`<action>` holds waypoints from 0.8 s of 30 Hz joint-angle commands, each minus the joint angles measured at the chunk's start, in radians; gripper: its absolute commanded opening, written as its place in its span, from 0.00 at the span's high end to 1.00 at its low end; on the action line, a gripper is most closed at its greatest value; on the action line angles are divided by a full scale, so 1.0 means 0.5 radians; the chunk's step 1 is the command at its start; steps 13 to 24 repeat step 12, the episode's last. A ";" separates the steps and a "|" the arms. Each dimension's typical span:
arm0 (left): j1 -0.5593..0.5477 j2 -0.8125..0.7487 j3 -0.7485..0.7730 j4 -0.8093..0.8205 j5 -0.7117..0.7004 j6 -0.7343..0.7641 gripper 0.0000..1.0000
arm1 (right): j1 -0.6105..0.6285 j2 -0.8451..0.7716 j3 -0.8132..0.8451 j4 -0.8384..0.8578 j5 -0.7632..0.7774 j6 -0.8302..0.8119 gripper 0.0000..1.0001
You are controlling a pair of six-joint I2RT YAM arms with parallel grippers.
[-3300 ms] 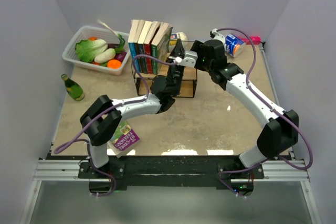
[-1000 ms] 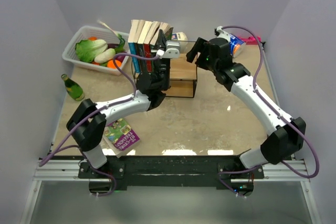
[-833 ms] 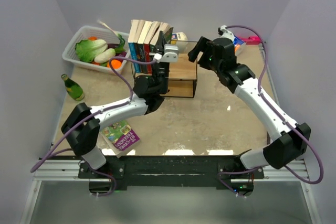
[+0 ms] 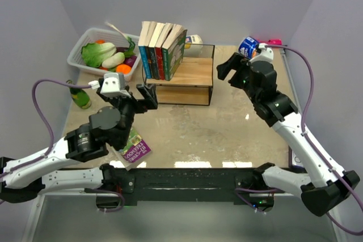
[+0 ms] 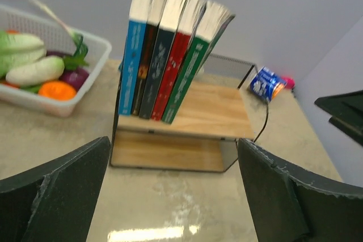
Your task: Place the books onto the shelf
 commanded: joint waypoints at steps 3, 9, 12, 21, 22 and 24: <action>0.022 -0.190 -0.260 -1.028 0.185 -1.144 0.00 | 0.006 -0.112 -0.218 0.176 0.025 -0.038 0.11; 0.025 -0.280 -0.571 -0.924 0.330 -1.334 0.00 | 0.006 -0.186 -0.381 0.192 0.095 -0.087 0.11; 0.025 -0.124 -0.482 -1.067 0.266 -1.509 0.00 | 0.006 -0.180 -0.381 0.158 0.101 -0.090 0.11; 0.025 -0.124 -0.482 -1.067 0.266 -1.509 0.00 | 0.006 -0.180 -0.381 0.158 0.101 -0.090 0.11; 0.025 -0.124 -0.482 -1.067 0.266 -1.509 0.00 | 0.006 -0.180 -0.381 0.158 0.101 -0.090 0.11; 0.025 -0.124 -0.482 -1.067 0.266 -1.509 0.00 | 0.006 -0.180 -0.381 0.158 0.101 -0.090 0.11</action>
